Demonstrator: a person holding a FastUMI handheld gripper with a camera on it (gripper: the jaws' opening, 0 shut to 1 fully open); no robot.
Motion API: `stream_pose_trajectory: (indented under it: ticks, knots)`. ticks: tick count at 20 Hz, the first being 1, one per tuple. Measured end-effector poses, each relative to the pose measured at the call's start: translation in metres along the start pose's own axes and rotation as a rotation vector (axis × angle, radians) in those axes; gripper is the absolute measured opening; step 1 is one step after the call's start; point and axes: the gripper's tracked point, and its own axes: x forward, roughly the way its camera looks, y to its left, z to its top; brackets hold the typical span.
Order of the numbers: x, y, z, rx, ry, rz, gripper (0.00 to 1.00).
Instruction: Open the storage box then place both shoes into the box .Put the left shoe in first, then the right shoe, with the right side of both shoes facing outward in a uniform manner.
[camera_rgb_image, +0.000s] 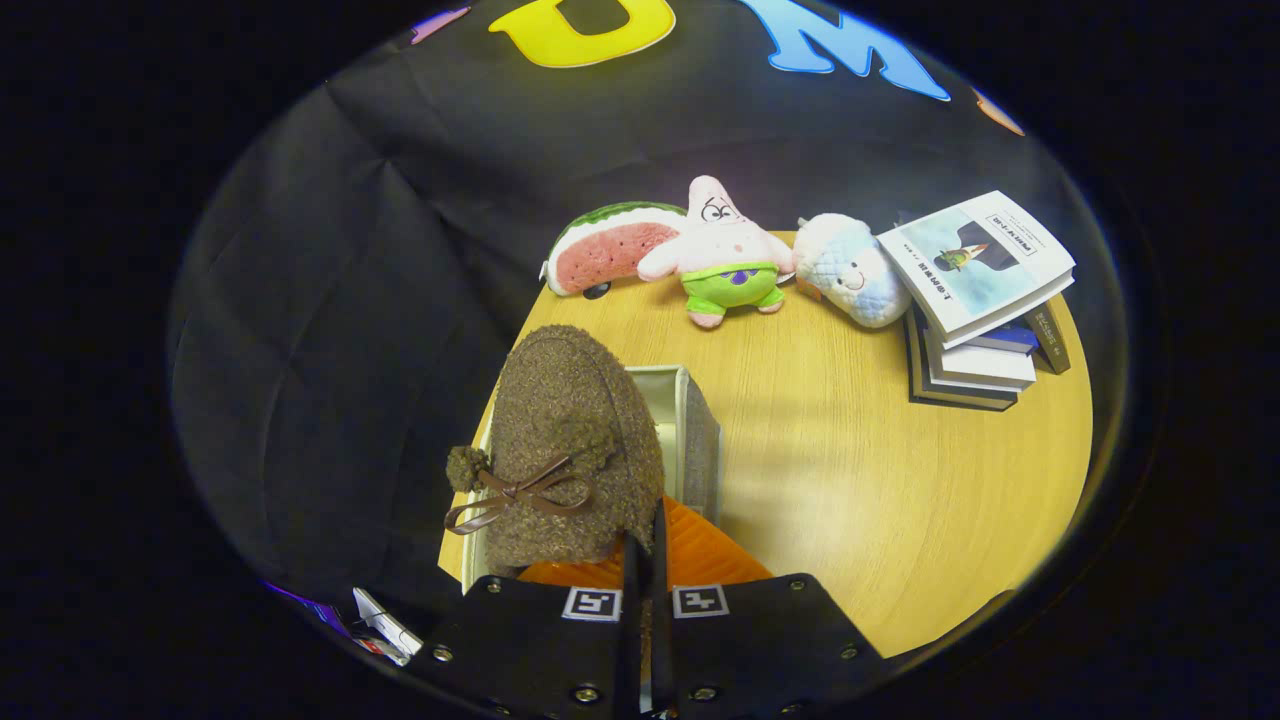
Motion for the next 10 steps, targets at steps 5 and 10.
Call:
stream_pose_trajectory:
  ticks: [5, 10]
  knots:
    - [0.040, 0.006, -0.019, 0.008, 0.077, -0.068, 0.05]
    - [0.084, -0.005, -0.031, 0.020, 0.108, -0.252, 0.05]
